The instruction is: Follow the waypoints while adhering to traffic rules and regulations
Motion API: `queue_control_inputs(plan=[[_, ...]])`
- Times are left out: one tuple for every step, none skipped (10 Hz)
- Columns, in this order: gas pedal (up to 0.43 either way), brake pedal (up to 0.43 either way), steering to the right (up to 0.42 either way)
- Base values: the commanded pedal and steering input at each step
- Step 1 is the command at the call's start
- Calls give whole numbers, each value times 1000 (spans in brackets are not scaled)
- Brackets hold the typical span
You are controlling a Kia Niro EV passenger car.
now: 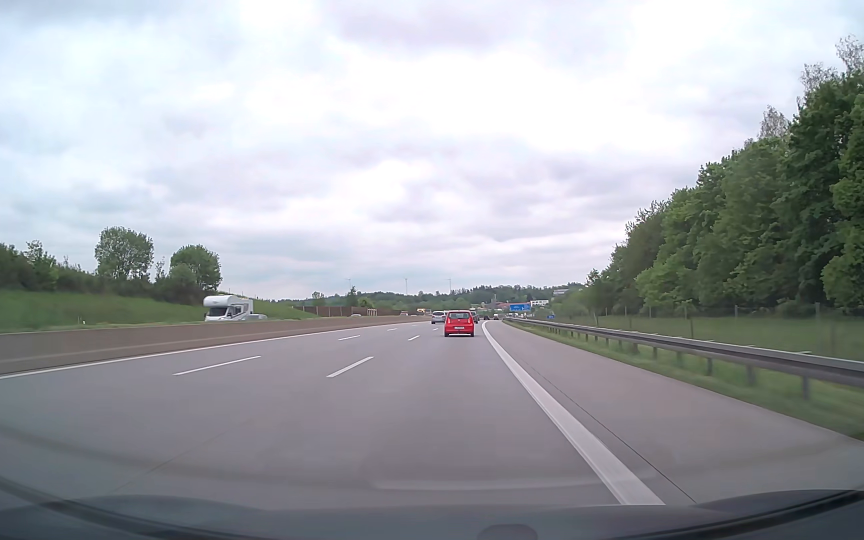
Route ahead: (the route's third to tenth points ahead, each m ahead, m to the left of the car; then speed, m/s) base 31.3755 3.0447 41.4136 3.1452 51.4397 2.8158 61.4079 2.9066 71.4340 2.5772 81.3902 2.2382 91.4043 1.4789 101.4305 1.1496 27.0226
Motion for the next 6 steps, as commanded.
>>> queue_control_inputs(plan=[[138, 0, 2], [138, 0, 2], [138, 0, 2], [130, 0, 2], [130, 0, 1], [130, 0, 1]])
